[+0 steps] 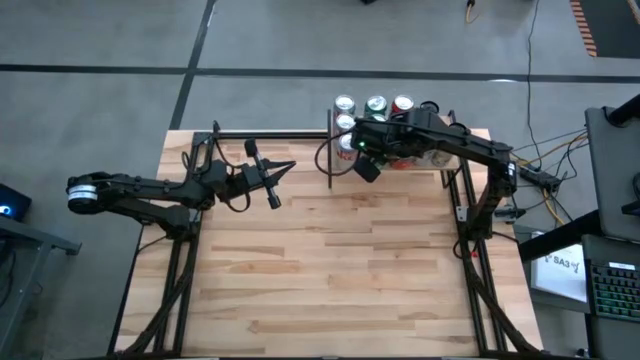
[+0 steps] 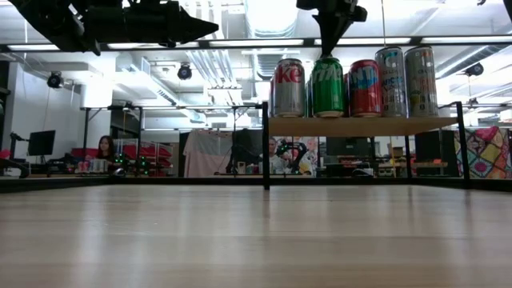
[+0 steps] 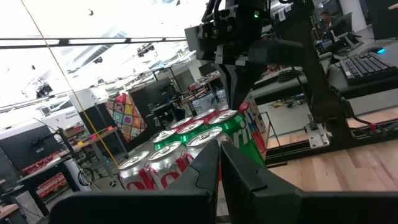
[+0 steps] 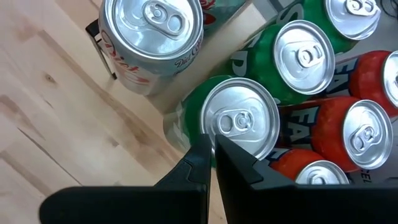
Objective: Place canned beverage on shelf
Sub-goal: Put the green soda can on the shelf aligned in front of the other green soda can
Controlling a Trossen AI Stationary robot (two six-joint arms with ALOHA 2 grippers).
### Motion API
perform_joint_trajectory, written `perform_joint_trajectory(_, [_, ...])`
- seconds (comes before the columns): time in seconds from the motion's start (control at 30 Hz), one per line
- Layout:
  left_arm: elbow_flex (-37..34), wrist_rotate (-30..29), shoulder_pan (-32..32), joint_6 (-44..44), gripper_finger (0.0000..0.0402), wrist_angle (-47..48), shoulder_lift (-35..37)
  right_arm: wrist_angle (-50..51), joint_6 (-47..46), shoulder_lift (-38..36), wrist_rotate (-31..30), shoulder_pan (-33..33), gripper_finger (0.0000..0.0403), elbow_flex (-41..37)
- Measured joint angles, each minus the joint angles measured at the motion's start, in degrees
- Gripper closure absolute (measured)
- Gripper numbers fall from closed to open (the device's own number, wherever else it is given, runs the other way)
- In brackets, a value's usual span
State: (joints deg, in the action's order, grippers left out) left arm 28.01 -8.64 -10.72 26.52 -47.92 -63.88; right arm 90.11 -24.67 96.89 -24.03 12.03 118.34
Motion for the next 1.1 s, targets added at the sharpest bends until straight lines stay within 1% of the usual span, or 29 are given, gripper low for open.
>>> perform_joint_trajectory(0.27, [0.0, 0.0, 0.0, 0.0, 0.0402, 0.0, 0.0, 0.0, -0.5, -1.0, -0.1, 0.0, 0.039, -0.3])
perform_joint_trajectory(0.43, [0.0, 0.0, 0.0, 0.0, 0.0402, 0.0, 0.0, -0.1, -2.8, -1.2, -1.5, 1.5, 0.039, -0.4])
perform_joint_trajectory(0.5, [0.0, 0.0, 0.0, 0.0, 0.0402, 0.0, 0.0, -0.1, -4.8, -1.2, -1.1, 2.7, 0.039, -0.5])
perform_joint_trajectory(0.6, [0.0, 0.0, 0.0, 0.0, 0.0402, 0.0, 0.0, 0.0, -6.8, -1.2, 1.1, 4.3, 0.039, -0.9])
perform_joint_trajectory(0.73, [0.1, 0.0, 0.0, 0.0, 0.0402, 0.0, 0.0, -0.1, -6.9, -1.2, 1.5, 4.9, 0.039, -0.9])
perform_joint_trajectory(1.1, [0.1, 0.0, 0.0, 0.0, 0.0402, 0.0, 0.0, -0.1, -6.8, -1.2, -0.7, 5.0, 0.039, -2.6])
